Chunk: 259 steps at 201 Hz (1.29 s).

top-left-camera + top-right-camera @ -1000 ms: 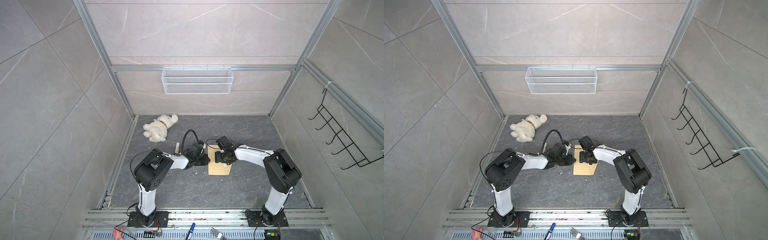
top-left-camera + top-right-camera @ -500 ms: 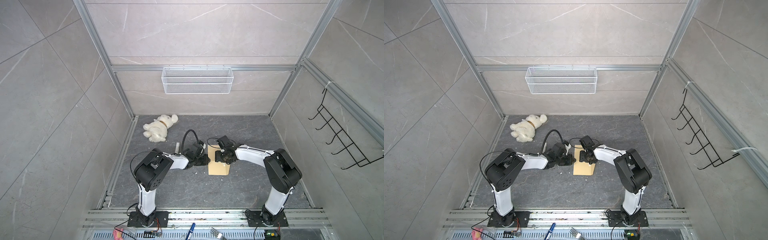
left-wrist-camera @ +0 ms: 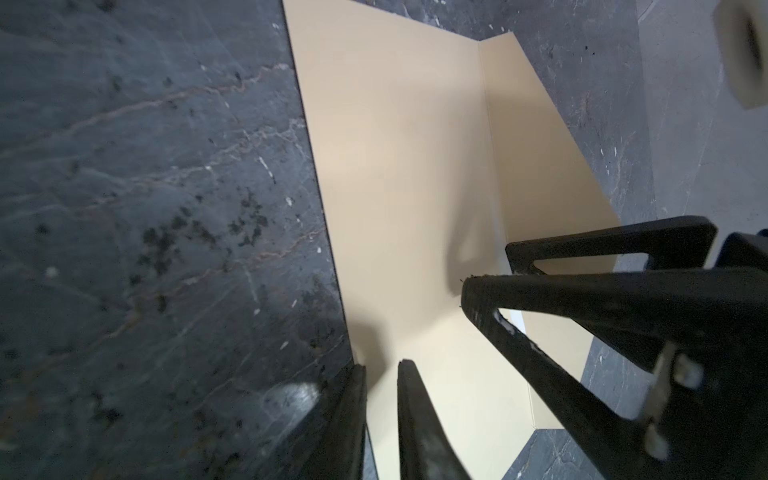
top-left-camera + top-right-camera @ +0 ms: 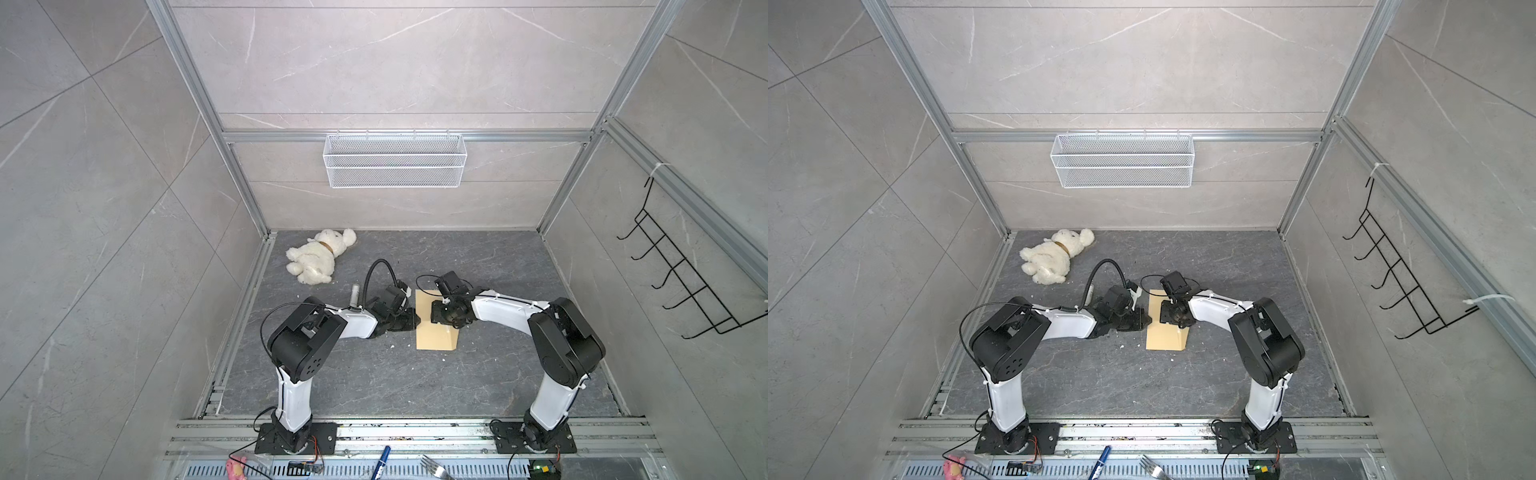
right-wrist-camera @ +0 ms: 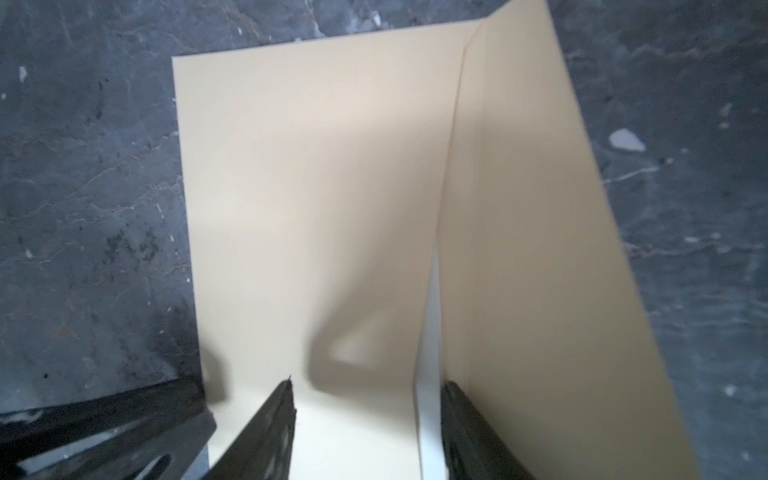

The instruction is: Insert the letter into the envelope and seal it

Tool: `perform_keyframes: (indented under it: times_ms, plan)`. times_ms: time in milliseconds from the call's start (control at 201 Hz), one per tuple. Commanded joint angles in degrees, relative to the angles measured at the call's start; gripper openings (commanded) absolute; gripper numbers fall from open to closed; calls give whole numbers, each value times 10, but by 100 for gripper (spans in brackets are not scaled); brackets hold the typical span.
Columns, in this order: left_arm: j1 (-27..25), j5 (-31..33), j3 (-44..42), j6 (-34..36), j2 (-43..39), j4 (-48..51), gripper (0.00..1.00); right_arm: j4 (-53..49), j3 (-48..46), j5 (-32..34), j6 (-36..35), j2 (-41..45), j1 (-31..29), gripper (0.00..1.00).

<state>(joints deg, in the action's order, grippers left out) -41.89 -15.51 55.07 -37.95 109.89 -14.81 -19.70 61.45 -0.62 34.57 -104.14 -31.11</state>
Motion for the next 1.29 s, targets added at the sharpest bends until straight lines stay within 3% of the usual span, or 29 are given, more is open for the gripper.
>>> perform_keyframes:
  times_ms: [0, 144, 349, 583, 702, 971, 1285]
  plan:
    - [-5, -6, 6, -2, 11, -10, 19, 16, -22, -81, 14, -21, -12, 57]
    - [-5, 5, 0, 8, -15, -1, 22, 1, -18, -66, 3, 13, -11, 64]
    - [-5, 51, 3, 60, -93, 54, 32, -34, 0, -38, -26, 124, -8, 75]
    - [-8, 79, 18, 136, -184, 109, 42, -77, -6, 41, -70, 284, 8, 84]
    - [-34, 107, 64, 171, -197, 160, 46, -88, -27, 82, -88, 347, 23, 86]
    - [-138, 208, 248, 179, -83, 297, 52, -115, -84, 144, -85, 413, 78, 91]
    - [-193, 312, 457, 120, 102, 438, 53, -104, -146, 97, -68, 439, 187, 92]
